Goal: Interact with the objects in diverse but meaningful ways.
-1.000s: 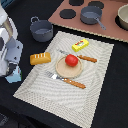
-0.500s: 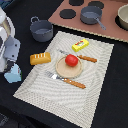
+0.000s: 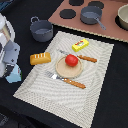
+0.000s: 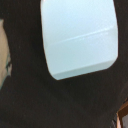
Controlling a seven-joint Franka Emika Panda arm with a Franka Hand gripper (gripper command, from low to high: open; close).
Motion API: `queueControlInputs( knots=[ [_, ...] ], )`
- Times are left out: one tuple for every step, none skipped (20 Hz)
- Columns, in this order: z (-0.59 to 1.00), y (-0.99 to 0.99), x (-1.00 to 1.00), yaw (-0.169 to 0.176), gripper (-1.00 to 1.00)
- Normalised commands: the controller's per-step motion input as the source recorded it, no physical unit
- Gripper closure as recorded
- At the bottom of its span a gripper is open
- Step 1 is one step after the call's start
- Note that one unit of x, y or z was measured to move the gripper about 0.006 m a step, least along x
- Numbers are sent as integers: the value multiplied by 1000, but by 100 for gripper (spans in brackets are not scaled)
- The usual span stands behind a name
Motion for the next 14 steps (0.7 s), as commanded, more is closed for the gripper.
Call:
queueControlInputs(
  knots=[
    [-151, 29, -114, 90, -100],
    [-140, 0, -123, 91, -100],
    [-149, 0, -91, 83, -100],
    [-129, 0, -20, 62, -100],
    [-100, 0, 0, 52, -100],
    [-86, -3, 0, 49, -100],
    [-89, -23, 0, 45, -100],
    [-114, -34, 0, 38, -100],
    [-123, -49, 0, 26, -100],
    [-137, -60, 0, 17, -100],
    [-157, -83, 11, 11, -100],
    [-134, -134, 0, 7, -100],
    [-114, -197, 26, 1, -100],
    [-103, -220, 60, 0, -100]
  ],
)
